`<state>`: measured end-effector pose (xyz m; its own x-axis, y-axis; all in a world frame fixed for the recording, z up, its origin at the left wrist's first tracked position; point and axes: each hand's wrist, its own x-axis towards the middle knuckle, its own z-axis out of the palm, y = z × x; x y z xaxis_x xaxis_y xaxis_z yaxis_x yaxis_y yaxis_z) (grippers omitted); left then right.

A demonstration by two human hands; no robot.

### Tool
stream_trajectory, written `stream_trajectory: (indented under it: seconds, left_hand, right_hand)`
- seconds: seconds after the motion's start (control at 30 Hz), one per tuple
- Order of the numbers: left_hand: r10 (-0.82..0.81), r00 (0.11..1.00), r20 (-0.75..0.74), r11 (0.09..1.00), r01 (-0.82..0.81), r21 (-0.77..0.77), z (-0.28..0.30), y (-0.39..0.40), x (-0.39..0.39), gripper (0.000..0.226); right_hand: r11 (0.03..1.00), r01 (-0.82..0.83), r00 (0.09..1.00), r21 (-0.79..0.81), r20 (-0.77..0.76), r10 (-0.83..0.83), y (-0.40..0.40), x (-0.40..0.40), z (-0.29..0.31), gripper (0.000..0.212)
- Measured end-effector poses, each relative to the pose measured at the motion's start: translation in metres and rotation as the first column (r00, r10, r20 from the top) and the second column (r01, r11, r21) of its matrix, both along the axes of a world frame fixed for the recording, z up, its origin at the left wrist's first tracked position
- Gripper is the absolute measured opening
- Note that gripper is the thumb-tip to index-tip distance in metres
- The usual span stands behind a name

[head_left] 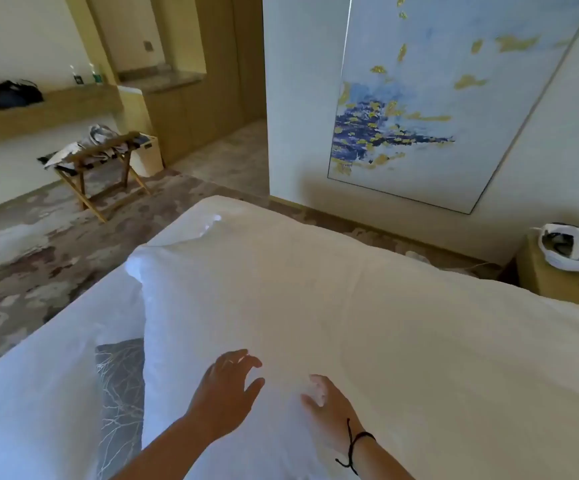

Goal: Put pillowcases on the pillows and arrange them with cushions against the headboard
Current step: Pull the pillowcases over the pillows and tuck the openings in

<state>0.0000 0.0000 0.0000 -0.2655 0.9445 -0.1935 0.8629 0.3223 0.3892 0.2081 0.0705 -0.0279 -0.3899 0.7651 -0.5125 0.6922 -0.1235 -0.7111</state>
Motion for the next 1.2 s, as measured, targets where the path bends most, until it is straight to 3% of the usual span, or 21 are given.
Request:
stream_trajectory:
  seconds: [0.1, 0.2, 0.3, 0.47, 0.57, 0.73, 0.83, 1.07, 1.2]
  left_hand:
    - [-0.244, 0.939, -0.241, 0.969, 0.247, -0.02, -0.029, 0.066, -0.047, 0.056]
    - [-0.44, 0.839, -0.322, 0.89, 0.454, -0.032, -0.052, 0.13, -0.075, 0.064]
    - [-0.515, 0.765, -0.387, 0.83, 0.558, 0.001, -0.077, 0.182, -0.094, 0.066]
    - [-0.498, 0.767, -0.403, 0.809, 0.579, 0.101, -0.12, 0.202, -0.104, 0.065]
    - [-0.501, 0.769, -0.397, 0.8, 0.586, 0.128, -0.14, 0.197, -0.11, 0.064]
    - [-0.515, 0.771, -0.374, 0.789, 0.597, 0.146, -0.155, 0.188, -0.131, 0.063]
    - [-0.523, 0.77, -0.364, 0.782, 0.604, 0.155, -0.159, 0.179, -0.141, 0.062]
    - [-0.55, 0.753, -0.362, 0.756, 0.633, 0.166, -0.154, 0.15, -0.149, 0.064]
    - [-0.568, 0.75, -0.34, 0.746, 0.643, 0.172, -0.14, 0.13, -0.151, 0.064]
  right_hand:
    - [0.987, 0.161, 0.987, -0.021, 0.005, -0.161, 0.031, -0.043, -0.011, 0.058]
    - [0.97, 0.242, 0.968, 0.019, 0.066, -0.242, 0.07, -0.071, -0.023, 0.065]
    - [0.943, 0.329, 0.939, 0.049, 0.085, -0.332, 0.107, -0.089, -0.044, 0.069]
    - [0.886, 0.462, 0.878, -0.031, 0.155, -0.453, 0.146, -0.097, -0.087, 0.084]
    - [0.854, 0.519, 0.85, -0.047, 0.133, -0.51, 0.153, -0.095, -0.104, 0.065]
    - [0.81, 0.569, 0.822, -0.143, 0.135, -0.554, 0.157, -0.098, -0.112, 0.078]
    - [0.792, 0.582, 0.813, -0.185, 0.162, -0.56, 0.153, -0.108, -0.117, 0.074]
    - [0.861, 0.5, 0.856, -0.09, 0.201, -0.476, 0.123, -0.119, -0.124, 0.065]
    - [0.887, 0.461, 0.869, 0.015, 0.196, -0.454, 0.095, -0.127, -0.106, 0.046]
